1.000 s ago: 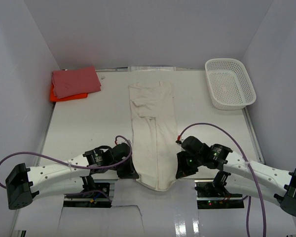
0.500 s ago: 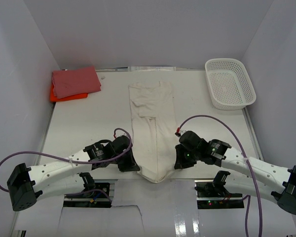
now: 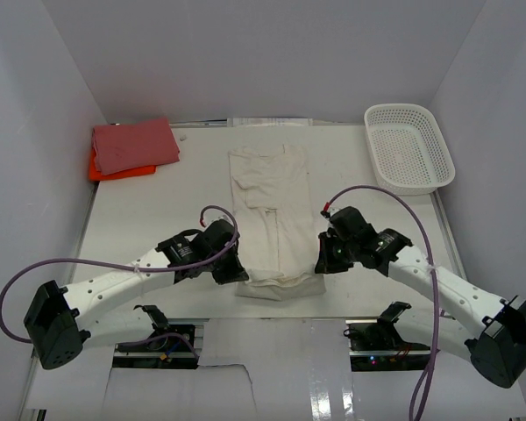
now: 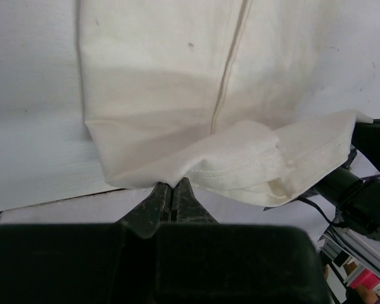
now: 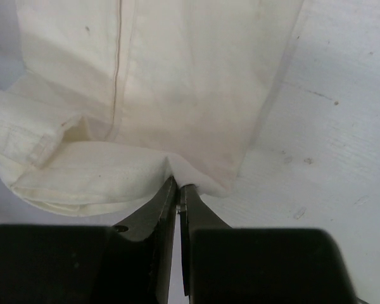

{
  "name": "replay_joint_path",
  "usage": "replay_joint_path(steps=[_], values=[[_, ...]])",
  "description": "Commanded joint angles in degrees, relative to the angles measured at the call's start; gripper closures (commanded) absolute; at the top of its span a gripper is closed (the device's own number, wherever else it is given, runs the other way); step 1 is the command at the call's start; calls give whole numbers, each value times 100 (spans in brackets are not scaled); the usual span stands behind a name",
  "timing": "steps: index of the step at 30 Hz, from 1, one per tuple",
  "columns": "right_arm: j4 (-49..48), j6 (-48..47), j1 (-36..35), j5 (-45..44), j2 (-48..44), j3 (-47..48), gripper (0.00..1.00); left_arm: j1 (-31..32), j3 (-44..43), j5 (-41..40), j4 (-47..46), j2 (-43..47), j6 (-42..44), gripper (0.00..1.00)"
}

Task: Fold and stack the t-shirts
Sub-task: Fold the folded rectangular tshirt in 1/3 of the way

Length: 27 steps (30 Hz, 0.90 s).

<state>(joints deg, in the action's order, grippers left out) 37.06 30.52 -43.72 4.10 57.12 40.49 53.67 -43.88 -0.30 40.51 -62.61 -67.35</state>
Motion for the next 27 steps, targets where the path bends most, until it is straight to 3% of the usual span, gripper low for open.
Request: replay_joint_path(steps=[1, 15, 27], values=[[-497, -591, 433, 503, 237, 354, 92, -312, -226, -146, -16, -49, 274, 100], [-1236, -1241, 1111, 1154, 1643, 1171, 92, -1587, -332, 310, -1210, -823, 908, 100], [-1254, -1488, 1612, 1347, 2400, 1874, 92, -2001, -867, 539, -1564, -1473, 1233, 100]])
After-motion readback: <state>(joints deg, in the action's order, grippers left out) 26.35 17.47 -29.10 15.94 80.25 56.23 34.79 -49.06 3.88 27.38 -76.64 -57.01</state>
